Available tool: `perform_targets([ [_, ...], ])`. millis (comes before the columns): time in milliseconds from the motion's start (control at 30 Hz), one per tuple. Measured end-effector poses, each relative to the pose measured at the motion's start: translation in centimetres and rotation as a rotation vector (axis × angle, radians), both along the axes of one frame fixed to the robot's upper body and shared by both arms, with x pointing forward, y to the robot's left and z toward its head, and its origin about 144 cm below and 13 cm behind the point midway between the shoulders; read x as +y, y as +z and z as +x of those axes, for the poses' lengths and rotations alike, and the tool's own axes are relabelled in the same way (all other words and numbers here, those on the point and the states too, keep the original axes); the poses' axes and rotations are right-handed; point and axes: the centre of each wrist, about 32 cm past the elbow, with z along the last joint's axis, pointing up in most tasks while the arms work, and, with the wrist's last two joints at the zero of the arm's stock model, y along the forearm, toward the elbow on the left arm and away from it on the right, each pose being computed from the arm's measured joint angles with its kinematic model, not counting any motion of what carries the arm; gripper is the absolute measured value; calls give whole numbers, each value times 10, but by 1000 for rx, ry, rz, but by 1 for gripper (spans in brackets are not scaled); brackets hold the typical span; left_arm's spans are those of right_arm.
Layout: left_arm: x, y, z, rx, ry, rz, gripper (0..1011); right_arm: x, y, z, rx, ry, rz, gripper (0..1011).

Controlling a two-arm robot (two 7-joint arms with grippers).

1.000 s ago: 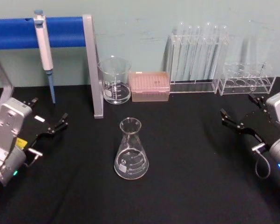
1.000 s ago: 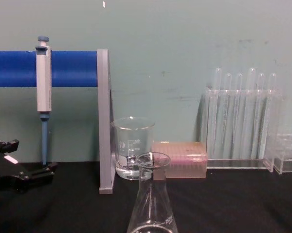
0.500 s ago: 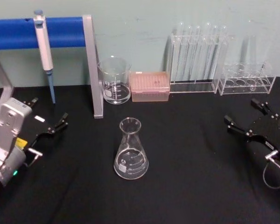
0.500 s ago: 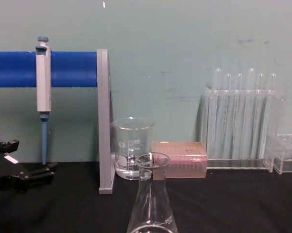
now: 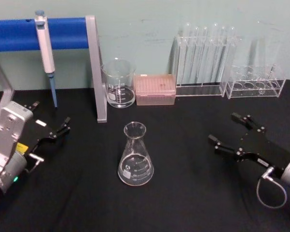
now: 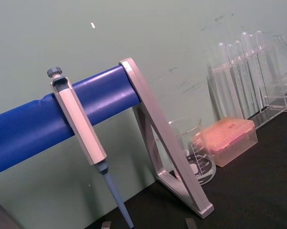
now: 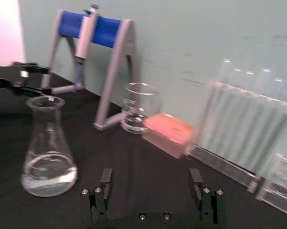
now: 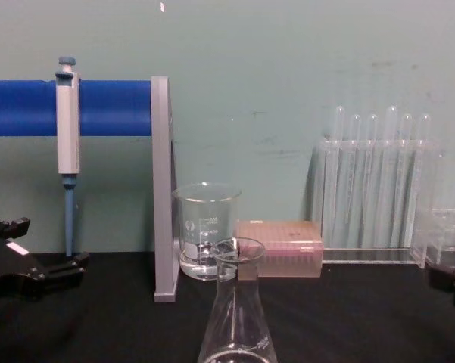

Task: Grasp the erlenmeyer flask with one hand, shake it three times, then place it back.

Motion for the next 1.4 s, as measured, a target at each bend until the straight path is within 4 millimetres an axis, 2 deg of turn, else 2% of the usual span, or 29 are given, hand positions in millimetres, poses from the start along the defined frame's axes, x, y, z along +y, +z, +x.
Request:
perform_targets([
  [700,0,0,0,0,0,0,1001,43,-6,26,48,282,31,1003],
  [1400,0,0,0,0,0,0,1001,68,-11,58,95,394,53,1002],
])
